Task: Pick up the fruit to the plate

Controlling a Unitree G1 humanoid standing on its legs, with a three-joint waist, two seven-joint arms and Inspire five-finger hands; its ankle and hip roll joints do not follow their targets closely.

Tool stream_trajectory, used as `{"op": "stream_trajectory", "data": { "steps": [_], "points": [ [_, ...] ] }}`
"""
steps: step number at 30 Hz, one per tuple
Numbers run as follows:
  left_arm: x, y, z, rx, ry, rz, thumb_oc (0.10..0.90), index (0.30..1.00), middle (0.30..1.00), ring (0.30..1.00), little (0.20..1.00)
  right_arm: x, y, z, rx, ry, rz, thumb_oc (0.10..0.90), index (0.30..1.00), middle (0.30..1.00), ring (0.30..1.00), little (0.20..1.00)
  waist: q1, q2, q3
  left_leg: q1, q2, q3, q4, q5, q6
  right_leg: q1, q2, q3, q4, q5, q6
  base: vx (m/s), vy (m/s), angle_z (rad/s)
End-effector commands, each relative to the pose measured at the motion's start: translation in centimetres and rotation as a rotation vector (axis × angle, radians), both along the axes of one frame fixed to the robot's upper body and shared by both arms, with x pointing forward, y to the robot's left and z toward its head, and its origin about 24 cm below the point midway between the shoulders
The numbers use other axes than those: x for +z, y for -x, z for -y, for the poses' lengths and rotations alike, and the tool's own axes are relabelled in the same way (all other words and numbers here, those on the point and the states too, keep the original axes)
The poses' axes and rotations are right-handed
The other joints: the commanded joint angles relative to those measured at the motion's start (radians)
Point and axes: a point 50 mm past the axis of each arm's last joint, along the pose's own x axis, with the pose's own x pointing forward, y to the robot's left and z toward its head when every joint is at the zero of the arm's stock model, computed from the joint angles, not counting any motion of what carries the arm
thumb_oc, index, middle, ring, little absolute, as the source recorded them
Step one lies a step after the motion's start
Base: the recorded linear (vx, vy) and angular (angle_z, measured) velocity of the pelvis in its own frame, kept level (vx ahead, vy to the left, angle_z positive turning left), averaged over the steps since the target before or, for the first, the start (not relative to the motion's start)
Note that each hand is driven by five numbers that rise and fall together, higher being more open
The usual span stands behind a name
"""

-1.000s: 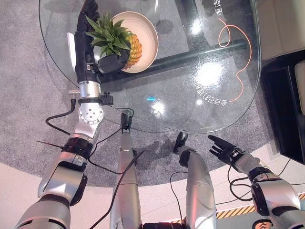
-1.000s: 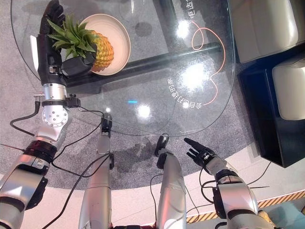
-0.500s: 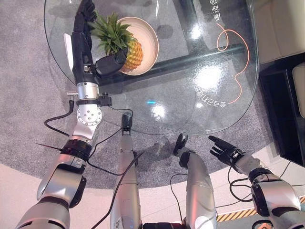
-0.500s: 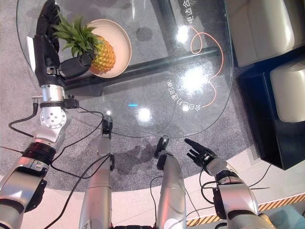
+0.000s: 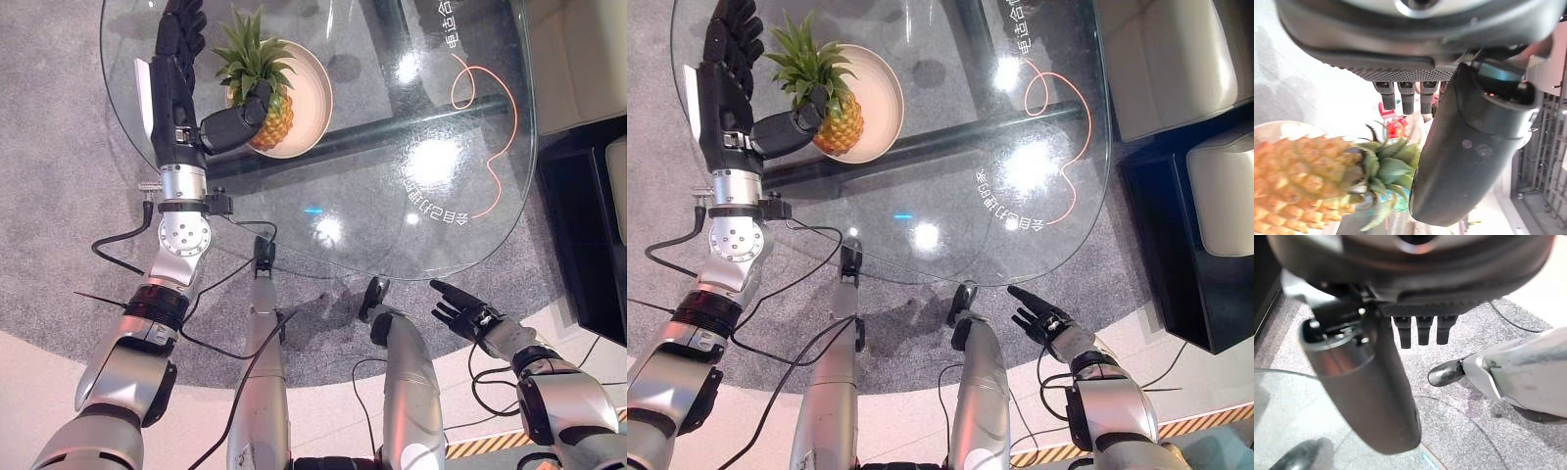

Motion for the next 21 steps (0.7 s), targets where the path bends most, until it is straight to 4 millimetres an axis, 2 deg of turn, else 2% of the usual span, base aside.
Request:
{"op": "stream_trajectory", "data": {
  "steps": [1,21],
  "points": [
    [5.26,2.15,1.16,-0.086,0.02,0.287,0.8,0.9,0.9,0.9,0.9,-1.4,3.53,3.64,-0.08,0.064,-0.095,0.8,0.9,0.9,0.9,0.9,-0.004,0.02,-0.024,0.008,-0.016,0.074,0.22,-0.236,0.04,0.067,0.005,0.012,-0.289,0.209,0.036,0.0,0.0,0.0],
    [4.48,3.07,1.32,-0.123,0.018,0.296,0.8,0.9,0.9,0.9,0.9,-1.55,3.48,3.37,-0.085,0.055,-0.086,0.8,0.9,0.9,0.9,0.9,0.015,0.027,-0.024,0.02,-0.024,0.065,0.209,-0.235,0.047,0.082,-0.003,0.006,-0.294,0.213,0.044,0.0,0.0,0.0]
  ]
}}
